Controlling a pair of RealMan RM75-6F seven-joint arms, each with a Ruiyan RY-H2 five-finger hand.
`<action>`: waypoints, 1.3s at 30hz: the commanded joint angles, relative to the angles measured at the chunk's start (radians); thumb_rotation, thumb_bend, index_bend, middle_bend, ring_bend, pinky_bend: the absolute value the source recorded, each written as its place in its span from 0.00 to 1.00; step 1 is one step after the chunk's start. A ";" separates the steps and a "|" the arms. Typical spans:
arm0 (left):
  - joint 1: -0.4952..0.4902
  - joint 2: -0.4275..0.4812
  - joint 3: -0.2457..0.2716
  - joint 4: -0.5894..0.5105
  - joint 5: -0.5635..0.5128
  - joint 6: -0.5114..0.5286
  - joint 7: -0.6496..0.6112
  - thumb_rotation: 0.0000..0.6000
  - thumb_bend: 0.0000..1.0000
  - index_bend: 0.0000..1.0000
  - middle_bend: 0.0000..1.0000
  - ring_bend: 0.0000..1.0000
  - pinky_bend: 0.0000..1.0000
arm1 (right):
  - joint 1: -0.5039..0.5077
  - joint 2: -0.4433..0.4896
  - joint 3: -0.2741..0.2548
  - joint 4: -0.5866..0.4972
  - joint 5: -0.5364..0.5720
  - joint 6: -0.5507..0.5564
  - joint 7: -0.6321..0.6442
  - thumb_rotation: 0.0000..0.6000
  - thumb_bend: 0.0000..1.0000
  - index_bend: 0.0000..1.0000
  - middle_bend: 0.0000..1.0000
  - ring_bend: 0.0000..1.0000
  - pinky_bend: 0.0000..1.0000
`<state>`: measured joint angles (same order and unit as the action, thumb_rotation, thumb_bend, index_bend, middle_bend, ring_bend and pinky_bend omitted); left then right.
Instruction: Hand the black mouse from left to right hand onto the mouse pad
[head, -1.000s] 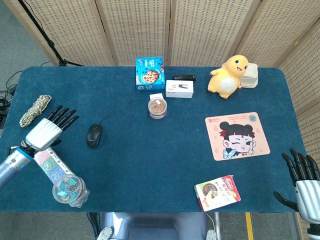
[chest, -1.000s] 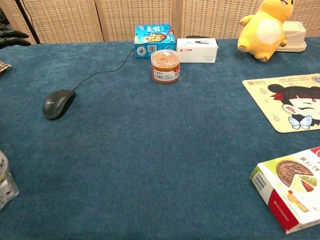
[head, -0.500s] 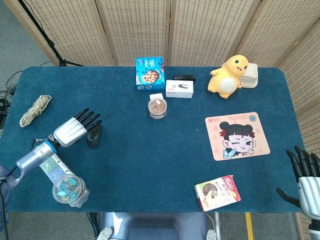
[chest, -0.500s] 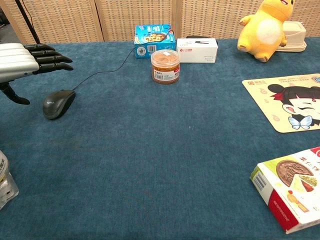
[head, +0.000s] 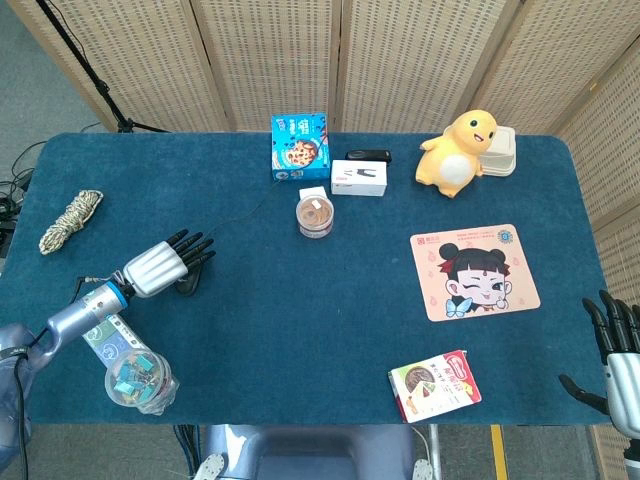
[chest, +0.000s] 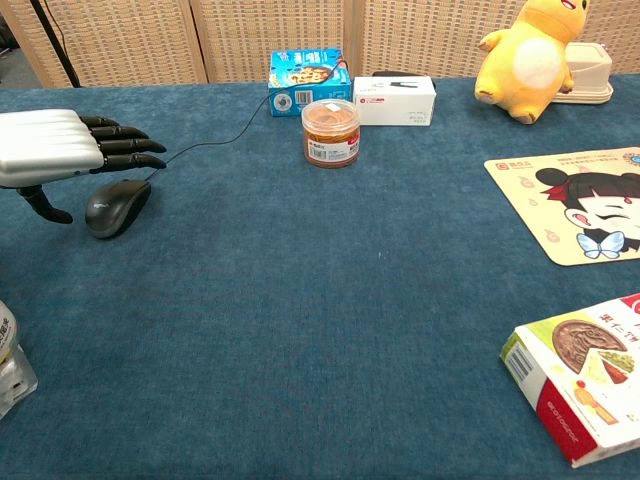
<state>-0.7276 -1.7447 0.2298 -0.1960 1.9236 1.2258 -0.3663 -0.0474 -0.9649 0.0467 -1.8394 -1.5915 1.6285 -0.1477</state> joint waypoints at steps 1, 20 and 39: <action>-0.003 -0.009 0.011 0.003 -0.002 -0.019 0.015 1.00 0.11 0.00 0.00 0.00 0.19 | 0.001 -0.001 -0.002 0.000 0.000 -0.003 -0.003 1.00 0.00 0.00 0.00 0.00 0.00; -0.013 -0.040 0.035 0.004 -0.031 -0.020 0.081 1.00 0.34 0.41 0.26 0.22 0.44 | -0.002 0.006 -0.001 -0.002 0.005 -0.002 0.004 1.00 0.00 0.00 0.00 0.00 0.00; -0.064 0.007 -0.032 -0.130 -0.102 0.117 0.059 1.00 0.34 0.41 0.28 0.25 0.44 | -0.002 0.014 -0.005 -0.002 0.005 -0.008 0.022 1.00 0.00 0.00 0.00 0.00 0.00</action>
<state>-0.7738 -1.7479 0.2122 -0.2960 1.8312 1.3253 -0.3070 -0.0500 -0.9517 0.0418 -1.8412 -1.5875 1.6215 -0.1261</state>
